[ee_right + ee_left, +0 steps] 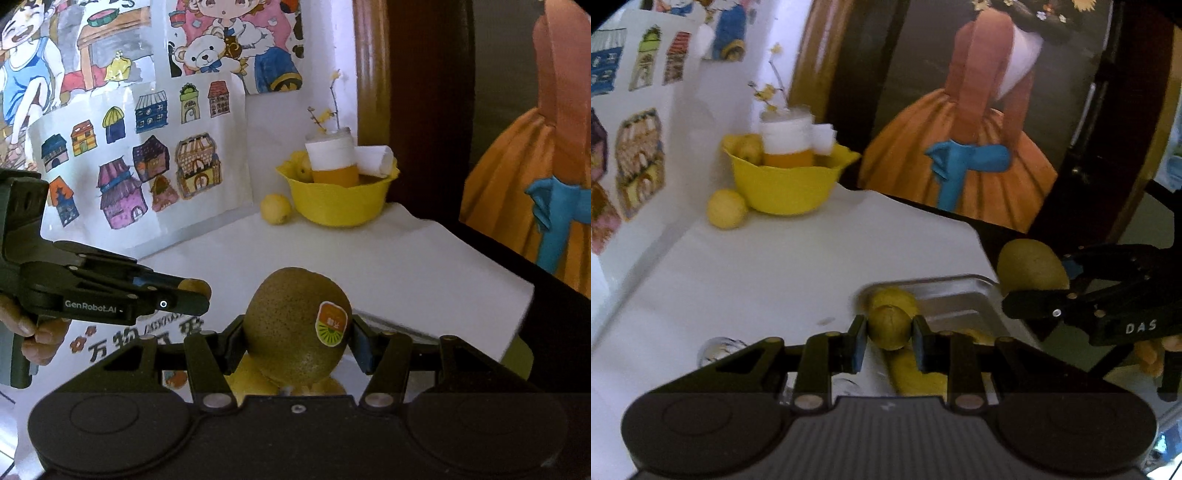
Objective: Organize fruits
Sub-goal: 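Carry the small fruit and the kiwi over the metal tray with both tools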
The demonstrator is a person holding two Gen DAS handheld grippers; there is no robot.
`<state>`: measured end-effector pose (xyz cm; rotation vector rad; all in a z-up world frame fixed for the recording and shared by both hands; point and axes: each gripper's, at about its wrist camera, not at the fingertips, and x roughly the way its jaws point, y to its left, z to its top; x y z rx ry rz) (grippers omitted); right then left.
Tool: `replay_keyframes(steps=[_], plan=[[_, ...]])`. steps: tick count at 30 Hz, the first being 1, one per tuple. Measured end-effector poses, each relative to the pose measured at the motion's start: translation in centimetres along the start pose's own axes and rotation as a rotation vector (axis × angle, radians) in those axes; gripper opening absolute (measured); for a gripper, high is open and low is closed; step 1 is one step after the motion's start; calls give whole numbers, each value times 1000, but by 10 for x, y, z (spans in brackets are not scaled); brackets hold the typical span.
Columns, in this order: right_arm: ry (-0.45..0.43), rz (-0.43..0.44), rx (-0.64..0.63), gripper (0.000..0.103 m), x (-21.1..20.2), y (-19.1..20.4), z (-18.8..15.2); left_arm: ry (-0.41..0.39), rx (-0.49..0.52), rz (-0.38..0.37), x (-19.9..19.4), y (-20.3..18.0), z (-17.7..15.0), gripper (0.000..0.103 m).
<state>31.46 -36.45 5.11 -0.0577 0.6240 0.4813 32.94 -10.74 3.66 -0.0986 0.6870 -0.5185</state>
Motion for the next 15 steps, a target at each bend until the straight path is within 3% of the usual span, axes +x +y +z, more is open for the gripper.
replay_keyframes(steps=[7, 15], plan=[[0, -26, 9, 59, -23, -13, -32, 28, 28, -57, 0, -29, -18, 28], [21, -44, 43, 59, -25, -28, -72, 86, 47, -67, 7, -39, -46, 28]])
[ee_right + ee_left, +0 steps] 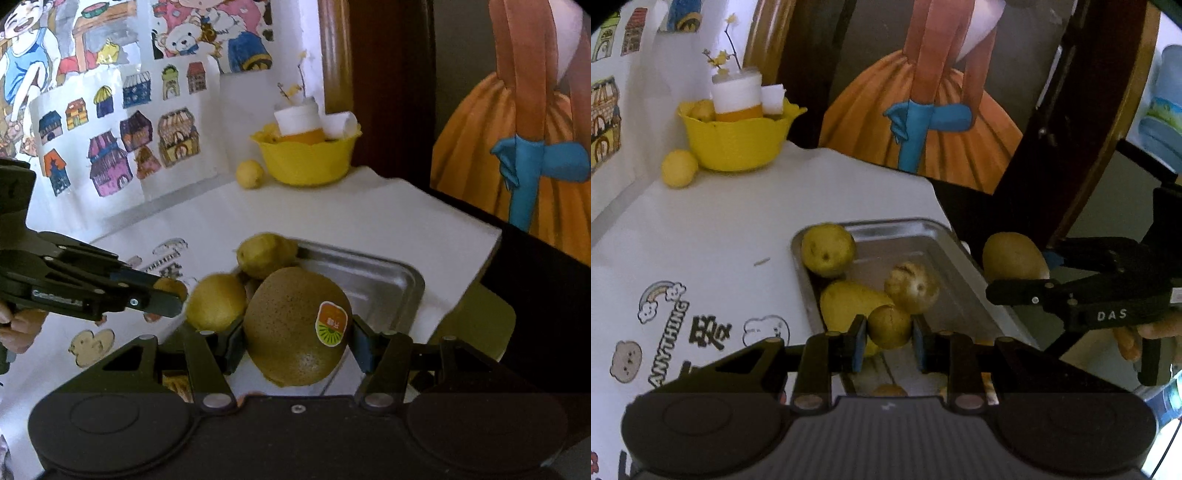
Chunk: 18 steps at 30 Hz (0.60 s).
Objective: Organize fruits
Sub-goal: 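Carry the small fruit and the kiwi over the metal tray with both tools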
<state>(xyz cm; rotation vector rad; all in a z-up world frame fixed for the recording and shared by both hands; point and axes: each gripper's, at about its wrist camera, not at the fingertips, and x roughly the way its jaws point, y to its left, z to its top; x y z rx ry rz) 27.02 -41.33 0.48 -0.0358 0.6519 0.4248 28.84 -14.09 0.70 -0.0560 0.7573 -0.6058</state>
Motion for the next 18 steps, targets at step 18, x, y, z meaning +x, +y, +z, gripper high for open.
replay_keyframes(steps=[18], plan=[[36, 2, 26, 59, 26, -12, -31, 69, 48, -27, 18, -15, -16, 28]])
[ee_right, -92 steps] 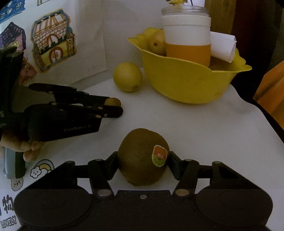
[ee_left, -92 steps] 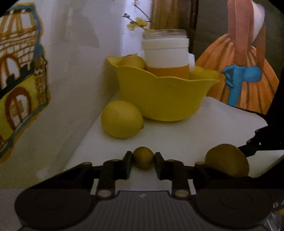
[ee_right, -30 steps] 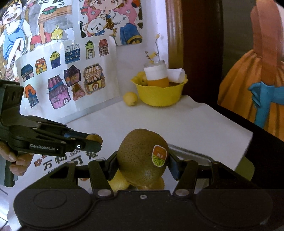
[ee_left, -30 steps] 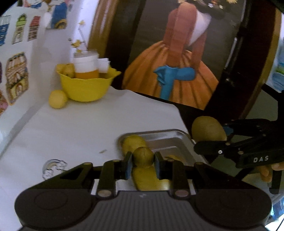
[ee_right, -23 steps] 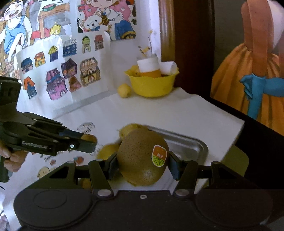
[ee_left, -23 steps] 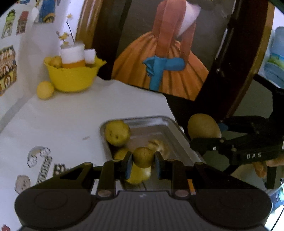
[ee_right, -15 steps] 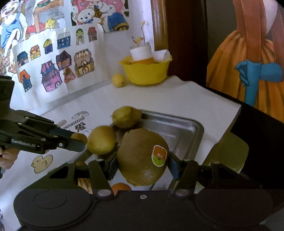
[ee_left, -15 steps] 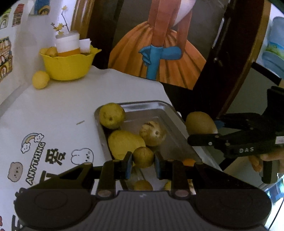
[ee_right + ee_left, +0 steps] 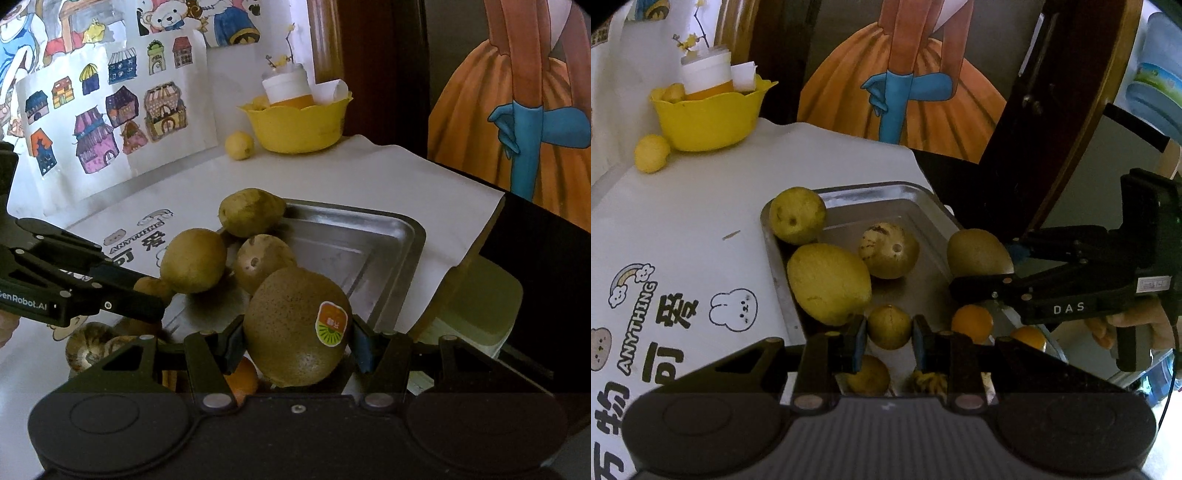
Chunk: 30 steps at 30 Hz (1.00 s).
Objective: Organize fruits
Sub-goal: 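Carry the small fruit and the kiwi over the metal tray with both tools, then lower both fruits into the tray and open both tools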
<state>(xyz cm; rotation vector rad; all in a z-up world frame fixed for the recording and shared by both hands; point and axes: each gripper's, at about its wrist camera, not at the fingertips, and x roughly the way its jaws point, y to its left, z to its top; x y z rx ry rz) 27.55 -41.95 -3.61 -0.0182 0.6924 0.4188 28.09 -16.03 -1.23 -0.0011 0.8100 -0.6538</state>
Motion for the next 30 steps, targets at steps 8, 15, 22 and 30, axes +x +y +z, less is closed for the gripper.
replay_keyframes(steps=[8, 15, 22, 30], plan=[[5, -3, -2, 59, 5, 1, -2, 28, -39, 12, 8, 3, -1, 28], [8, -1, -4, 59, 7, 2, -2, 37, -52, 22, 12, 6, -2, 28], [6, -2, -3, 59, 7, 2, -2, 48, -65, 35, 16, 7, -2, 28], [1, -3, -1, 59, 8, 2, -2, 58, -103, 38, 20, 15, -4, 28]])
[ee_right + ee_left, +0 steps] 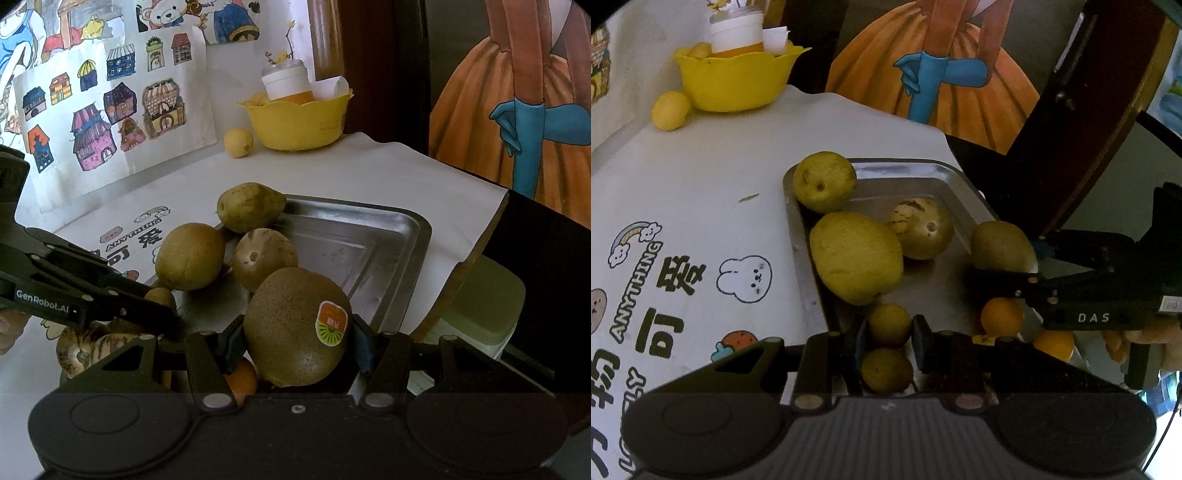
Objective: Organize fruits
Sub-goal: 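Lower both fruits into the tray and open both tools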
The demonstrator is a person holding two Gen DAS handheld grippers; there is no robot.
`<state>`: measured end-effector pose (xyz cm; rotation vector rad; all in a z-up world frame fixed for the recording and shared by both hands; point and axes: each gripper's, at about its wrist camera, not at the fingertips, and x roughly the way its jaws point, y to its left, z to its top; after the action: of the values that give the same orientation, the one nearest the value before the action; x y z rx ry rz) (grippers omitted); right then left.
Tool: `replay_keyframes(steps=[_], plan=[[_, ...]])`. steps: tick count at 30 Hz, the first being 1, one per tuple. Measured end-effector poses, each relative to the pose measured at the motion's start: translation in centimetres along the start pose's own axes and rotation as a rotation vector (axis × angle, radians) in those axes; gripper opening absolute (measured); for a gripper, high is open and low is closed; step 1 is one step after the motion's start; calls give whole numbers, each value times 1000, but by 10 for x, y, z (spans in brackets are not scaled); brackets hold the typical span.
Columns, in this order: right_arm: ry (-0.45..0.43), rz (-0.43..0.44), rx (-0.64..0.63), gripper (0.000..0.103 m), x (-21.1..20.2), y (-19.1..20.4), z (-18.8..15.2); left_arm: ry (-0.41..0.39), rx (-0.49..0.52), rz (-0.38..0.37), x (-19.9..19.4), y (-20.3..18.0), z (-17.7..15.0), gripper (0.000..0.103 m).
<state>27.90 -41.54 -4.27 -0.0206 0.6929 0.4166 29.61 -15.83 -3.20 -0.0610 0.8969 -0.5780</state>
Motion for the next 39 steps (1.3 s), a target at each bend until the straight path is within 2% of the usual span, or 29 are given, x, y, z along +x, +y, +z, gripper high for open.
replay_keyframes(steps=[30, 39], plan=[[-29, -47, -7, 60, 18, 4, 8, -5, -29, -14, 3, 4, 1, 30], [-41, -59, 0, 70, 18, 3, 6, 1, -55, -6, 3, 5, 5, 45]])
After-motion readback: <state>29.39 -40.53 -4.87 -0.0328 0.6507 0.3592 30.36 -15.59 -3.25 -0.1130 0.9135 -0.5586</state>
